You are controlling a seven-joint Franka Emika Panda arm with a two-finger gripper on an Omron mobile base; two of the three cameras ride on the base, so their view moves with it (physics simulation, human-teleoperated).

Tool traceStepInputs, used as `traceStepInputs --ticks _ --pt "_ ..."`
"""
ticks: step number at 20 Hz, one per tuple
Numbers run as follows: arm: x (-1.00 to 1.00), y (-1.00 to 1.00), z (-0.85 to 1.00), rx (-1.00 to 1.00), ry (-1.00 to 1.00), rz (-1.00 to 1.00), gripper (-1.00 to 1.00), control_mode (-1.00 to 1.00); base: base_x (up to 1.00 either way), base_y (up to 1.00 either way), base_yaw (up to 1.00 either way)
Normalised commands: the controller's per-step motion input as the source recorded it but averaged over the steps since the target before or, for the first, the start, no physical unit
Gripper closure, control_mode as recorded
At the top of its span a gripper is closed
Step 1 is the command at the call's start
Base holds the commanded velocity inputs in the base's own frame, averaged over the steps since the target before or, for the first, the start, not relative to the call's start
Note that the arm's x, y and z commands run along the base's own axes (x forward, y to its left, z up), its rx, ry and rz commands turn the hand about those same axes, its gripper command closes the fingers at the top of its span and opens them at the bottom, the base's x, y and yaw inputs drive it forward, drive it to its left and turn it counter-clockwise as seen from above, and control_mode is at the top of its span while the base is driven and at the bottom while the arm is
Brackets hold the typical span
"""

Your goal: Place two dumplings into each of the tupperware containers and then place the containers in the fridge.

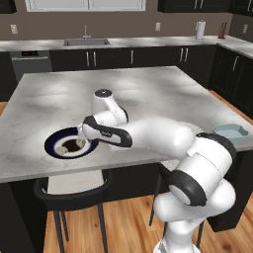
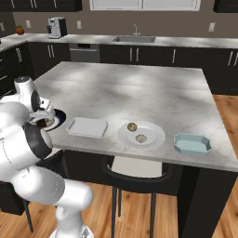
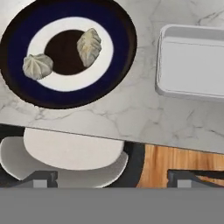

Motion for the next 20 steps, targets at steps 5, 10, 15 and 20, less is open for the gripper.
traceStepInputs --ticks 5,10,15,20 --pt "0.76 0.52 -0.54 -0.06 0.06 0.01 -1.0 -1.0 0.0 0.0 0.0" --pt "0.89 0.34 -0.5 -0.03 0.04 0.0 -1.0 -1.0 0.0 0.0 0.0" --pt "0.85 0.33 -0.37 -0.01 0.0 0.0 -1.0 -1.0 0.0 0.0 0.0" --pt "0.72 0.36 -0.4 -0.07 0.0 0.0 -1.0 -1.0 0.0 0.0 0.0"
